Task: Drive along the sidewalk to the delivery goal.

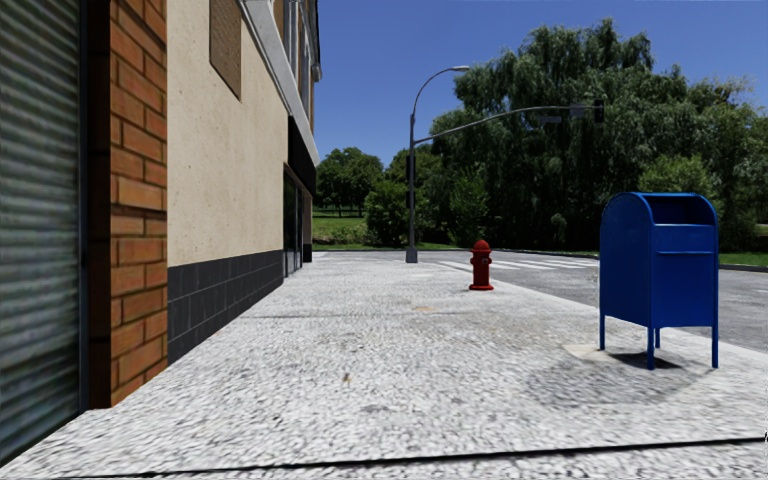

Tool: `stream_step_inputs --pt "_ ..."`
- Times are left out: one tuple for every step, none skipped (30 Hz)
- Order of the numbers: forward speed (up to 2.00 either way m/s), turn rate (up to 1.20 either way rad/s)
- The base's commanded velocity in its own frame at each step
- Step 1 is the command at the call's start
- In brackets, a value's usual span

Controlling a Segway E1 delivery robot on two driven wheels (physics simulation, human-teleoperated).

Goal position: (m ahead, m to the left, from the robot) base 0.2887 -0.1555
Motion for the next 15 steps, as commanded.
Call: stream_step_inputs --pt "0.02 0.00" --pt "0.00 0.00" --pt "0.00 0.00" --pt "0.00 0.00" --pt "0.00 0.00" --pt "0.00 0.00" --pt "0.00 0.00" --pt "0.00 0.00" --pt "0.00 0.00" --pt "0.00 0.00" --pt "0.00 0.00" --pt "0.00 0.00" --pt "0.00 0.00" --pt "0.00 0.00" --pt "0.00 0.00"
